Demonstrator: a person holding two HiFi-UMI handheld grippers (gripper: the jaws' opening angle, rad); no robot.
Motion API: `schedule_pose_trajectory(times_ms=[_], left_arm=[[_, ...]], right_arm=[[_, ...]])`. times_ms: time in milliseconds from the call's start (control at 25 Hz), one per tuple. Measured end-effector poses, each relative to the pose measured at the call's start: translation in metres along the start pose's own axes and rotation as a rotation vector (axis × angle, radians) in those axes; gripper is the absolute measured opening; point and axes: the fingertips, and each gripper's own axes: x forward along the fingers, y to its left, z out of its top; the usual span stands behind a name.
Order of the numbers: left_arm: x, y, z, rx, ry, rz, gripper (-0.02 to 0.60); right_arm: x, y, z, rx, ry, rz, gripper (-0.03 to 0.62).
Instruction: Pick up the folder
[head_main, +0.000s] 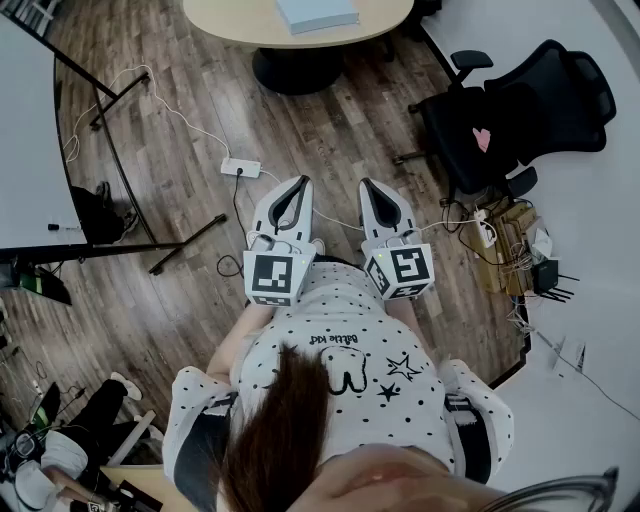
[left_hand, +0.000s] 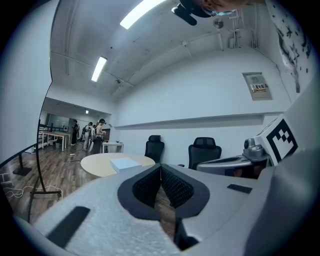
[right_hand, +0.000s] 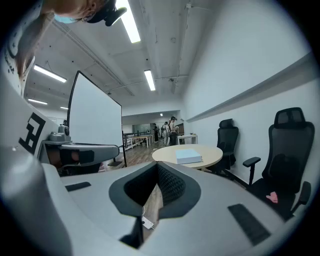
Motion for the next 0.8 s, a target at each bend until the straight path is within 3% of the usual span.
schedule_pose_trajectory(times_ms=[560, 800], left_arm=[[0.0058, -0.0035, 0.0042, 0.006, -0.012, 0.0, 0.018], [0.0045, -0.0056, 0.0028, 0.0, -0.008, -0.012, 0.018]], right_arm=[[0.0018, -0.0049, -0.0001, -0.01, 0.006, 0.006, 0.005], [-0.0008, -0.0043, 0.0056, 0.014, -0.042, 0.026, 0.006]])
